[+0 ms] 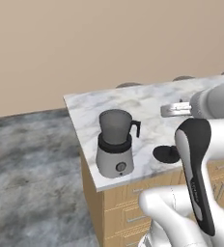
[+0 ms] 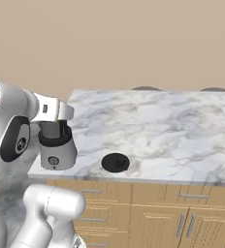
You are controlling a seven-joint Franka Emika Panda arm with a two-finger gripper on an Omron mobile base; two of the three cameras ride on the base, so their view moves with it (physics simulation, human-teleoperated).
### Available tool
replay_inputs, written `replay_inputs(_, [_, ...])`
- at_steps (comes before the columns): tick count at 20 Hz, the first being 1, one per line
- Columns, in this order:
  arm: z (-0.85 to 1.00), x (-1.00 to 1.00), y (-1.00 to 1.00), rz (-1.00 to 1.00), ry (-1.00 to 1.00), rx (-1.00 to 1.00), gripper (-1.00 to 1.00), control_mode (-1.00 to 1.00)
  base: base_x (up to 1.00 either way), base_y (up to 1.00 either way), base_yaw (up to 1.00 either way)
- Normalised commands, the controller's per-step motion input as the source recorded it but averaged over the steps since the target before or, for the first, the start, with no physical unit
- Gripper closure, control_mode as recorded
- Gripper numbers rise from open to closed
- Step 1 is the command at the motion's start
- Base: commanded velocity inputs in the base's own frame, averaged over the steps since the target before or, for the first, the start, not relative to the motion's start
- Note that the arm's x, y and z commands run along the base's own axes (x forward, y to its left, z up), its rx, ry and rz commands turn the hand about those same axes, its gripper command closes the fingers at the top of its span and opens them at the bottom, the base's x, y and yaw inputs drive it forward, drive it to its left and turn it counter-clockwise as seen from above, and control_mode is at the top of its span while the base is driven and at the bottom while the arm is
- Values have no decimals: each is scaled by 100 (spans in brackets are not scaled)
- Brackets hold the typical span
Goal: Grab the garlic and lime from the fridge, place them in the blender, close the lid, and turn on the blender to create a marinade.
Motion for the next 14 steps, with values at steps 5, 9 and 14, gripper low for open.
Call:
replay_inputs(5, [5, 23, 44, -2, 17, -3, 100, -100, 18, 17, -2])
replay_inputs(9, [2, 33, 83, 0, 44, -9, 100, -100, 0, 0, 0])
replay_inputs(14, [-5, 32, 56, 0, 44, -3, 100, -100, 0, 0, 0])
